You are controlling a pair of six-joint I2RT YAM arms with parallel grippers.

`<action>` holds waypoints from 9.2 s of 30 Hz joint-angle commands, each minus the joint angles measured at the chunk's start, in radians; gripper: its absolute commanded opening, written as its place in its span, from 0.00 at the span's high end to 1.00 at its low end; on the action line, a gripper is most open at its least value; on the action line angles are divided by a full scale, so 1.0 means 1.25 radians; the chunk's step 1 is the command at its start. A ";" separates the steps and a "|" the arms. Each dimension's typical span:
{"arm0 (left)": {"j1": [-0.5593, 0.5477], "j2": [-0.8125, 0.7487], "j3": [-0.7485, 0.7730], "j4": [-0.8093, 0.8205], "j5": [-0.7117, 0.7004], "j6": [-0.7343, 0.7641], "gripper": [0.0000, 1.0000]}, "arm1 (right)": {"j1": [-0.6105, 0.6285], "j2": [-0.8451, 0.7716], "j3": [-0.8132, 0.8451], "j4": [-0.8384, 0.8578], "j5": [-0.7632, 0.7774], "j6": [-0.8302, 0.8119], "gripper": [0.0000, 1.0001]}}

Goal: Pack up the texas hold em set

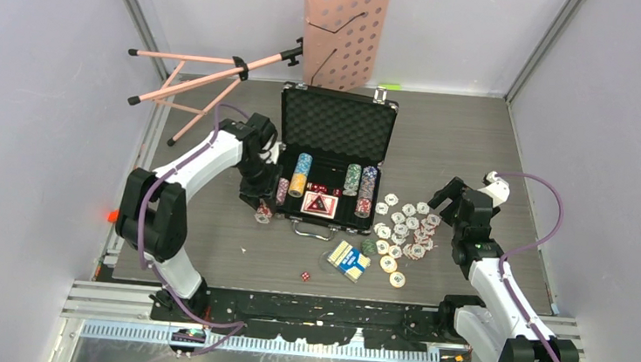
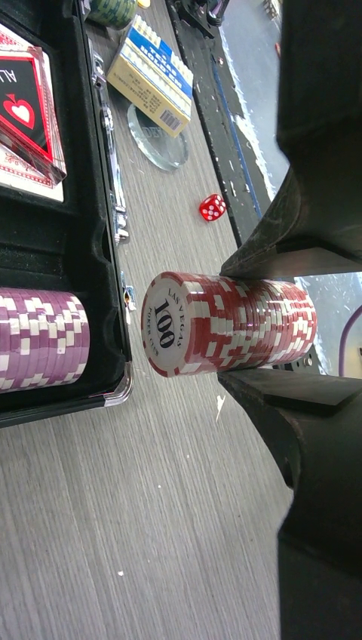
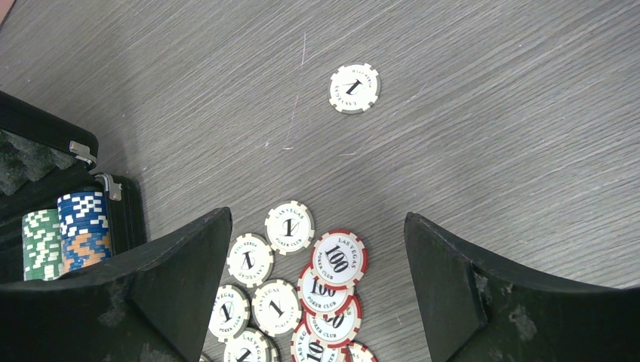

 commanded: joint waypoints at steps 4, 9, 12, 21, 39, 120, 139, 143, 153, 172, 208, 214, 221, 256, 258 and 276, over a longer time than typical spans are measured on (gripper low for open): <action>0.004 0.001 0.045 -0.009 0.032 0.017 1.00 | 0.001 -0.006 0.032 0.019 0.002 0.002 0.10; 0.004 0.033 0.073 -0.017 0.032 0.022 1.00 | 0.001 -0.006 0.032 0.019 0.002 0.003 0.10; 0.004 0.045 0.077 -0.020 0.029 0.024 1.00 | 0.001 -0.006 0.032 0.019 0.002 0.003 0.09; 0.004 0.008 0.039 -0.018 0.022 0.019 1.00 | 0.000 -0.006 0.033 0.019 0.003 0.002 0.10; 0.004 0.075 0.088 -0.008 0.004 0.018 1.00 | 0.000 -0.009 0.031 0.018 0.002 0.002 0.10; 0.021 -0.252 -0.303 0.507 -0.082 -0.130 0.34 | 0.001 -0.026 0.043 -0.015 -0.095 0.022 0.19; 0.076 -0.221 -0.442 0.707 -0.058 -0.194 0.51 | 0.048 -0.081 0.223 -0.454 -0.411 0.096 0.35; 0.080 -0.188 -0.454 0.735 -0.035 -0.198 0.53 | 0.186 -0.036 0.254 -0.493 -0.326 0.075 0.42; 0.081 -0.227 -0.504 0.745 -0.052 -0.186 0.75 | 0.477 0.107 0.288 -0.487 -0.083 0.119 0.38; 0.081 -0.395 -0.577 0.663 -0.071 -0.178 0.95 | 0.643 0.315 0.329 -0.436 0.018 0.151 0.35; 0.081 -0.572 -0.596 0.584 -0.047 -0.187 0.38 | 0.649 0.346 0.362 -0.512 0.041 0.203 0.37; 0.081 -0.580 -0.613 0.605 -0.046 -0.191 0.30 | 0.652 0.403 0.337 -0.473 0.015 0.202 0.40; 0.081 -0.596 -0.638 0.622 -0.058 -0.185 0.32 | 0.655 0.417 0.339 -0.475 0.026 0.209 0.57; 0.081 -1.048 -0.838 0.576 -0.326 -0.348 0.47 | 0.806 0.777 0.813 -0.181 -0.130 0.413 0.80; 0.081 -1.081 -0.842 0.547 -0.383 -0.379 0.47 | 0.808 0.810 0.832 -0.163 -0.138 0.425 0.80; 0.081 -1.099 -0.850 0.535 -0.417 -0.407 0.48 | 0.809 0.882 0.868 -0.140 -0.064 0.456 0.78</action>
